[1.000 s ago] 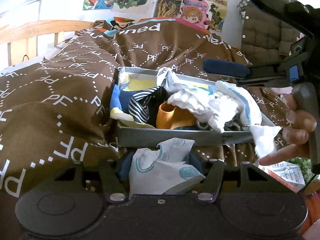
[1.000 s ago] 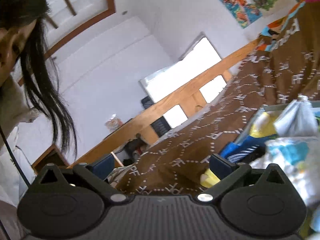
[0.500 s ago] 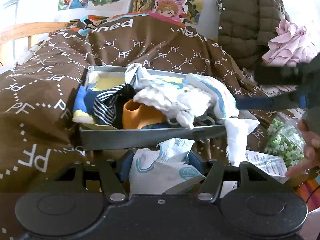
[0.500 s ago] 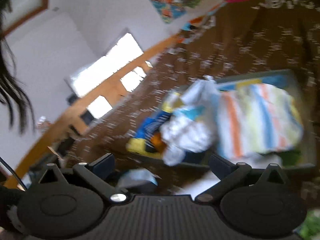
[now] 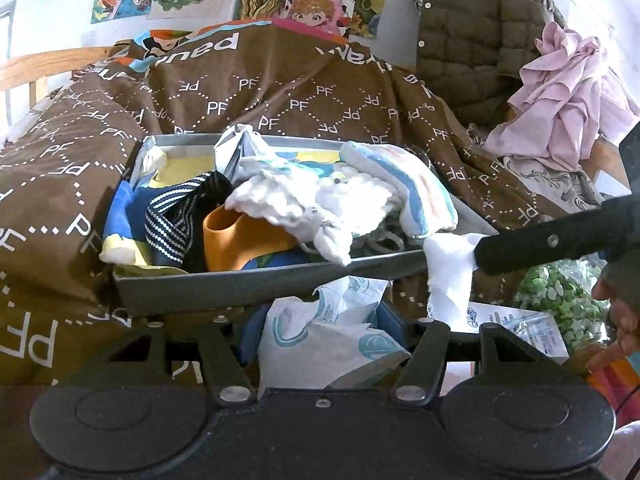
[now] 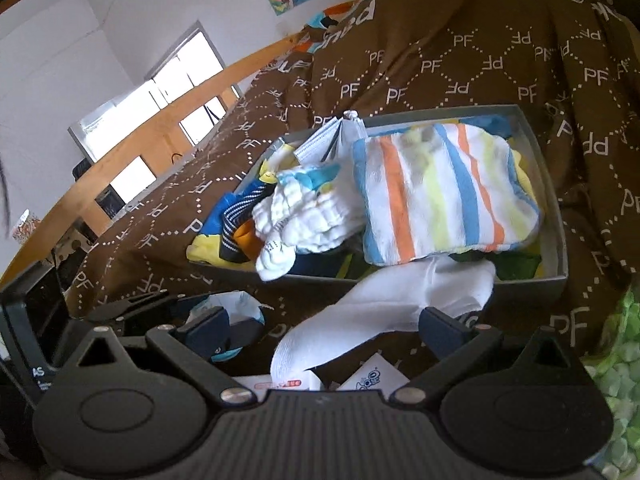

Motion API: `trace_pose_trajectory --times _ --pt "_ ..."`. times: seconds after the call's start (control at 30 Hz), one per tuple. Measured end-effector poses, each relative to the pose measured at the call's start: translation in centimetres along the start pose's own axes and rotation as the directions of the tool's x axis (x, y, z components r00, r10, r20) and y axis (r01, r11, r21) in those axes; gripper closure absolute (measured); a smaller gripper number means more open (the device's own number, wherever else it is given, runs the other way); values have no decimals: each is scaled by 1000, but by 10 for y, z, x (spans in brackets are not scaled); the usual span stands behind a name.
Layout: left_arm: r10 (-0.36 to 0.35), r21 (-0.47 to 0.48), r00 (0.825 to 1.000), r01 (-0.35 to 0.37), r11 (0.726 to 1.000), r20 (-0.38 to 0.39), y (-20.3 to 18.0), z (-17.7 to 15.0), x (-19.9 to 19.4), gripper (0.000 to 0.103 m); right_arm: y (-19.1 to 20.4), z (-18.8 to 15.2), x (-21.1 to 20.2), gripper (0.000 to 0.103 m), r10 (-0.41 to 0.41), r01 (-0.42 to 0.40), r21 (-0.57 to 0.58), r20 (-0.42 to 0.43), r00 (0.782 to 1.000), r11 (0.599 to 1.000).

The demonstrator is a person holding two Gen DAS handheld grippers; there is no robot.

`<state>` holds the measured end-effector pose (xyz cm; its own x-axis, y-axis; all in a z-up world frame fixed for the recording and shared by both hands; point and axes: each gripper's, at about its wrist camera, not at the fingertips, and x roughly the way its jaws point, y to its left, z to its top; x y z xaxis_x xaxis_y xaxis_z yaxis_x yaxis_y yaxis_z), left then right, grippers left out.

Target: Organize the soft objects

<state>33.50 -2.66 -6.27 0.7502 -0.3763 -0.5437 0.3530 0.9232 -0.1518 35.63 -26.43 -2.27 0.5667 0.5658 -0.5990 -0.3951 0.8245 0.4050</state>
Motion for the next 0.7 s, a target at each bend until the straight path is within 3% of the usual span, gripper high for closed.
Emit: trace_pose_trajectory --times 0.27,0.47,0.57,0.7 --pt "17 -14 1000 -17 1000 1 4 1 -4 41 -9 9 13 3 -17 19 102 -20 1000 995" --pt "21 -24 1000 -21 999 12 6 0 -7 41 -8 9 23 21 -63 69 100 -65 996 993" --pt "24 -26 1000 -24 999 13 7 -1 -8 41 -5 7 28 36 -85 93 82 -91 992 992" --pt "27 -32 1000 -27 999 10 9 -1 -9 41 -1 4 35 69 -128 136 58 -114 985 989"
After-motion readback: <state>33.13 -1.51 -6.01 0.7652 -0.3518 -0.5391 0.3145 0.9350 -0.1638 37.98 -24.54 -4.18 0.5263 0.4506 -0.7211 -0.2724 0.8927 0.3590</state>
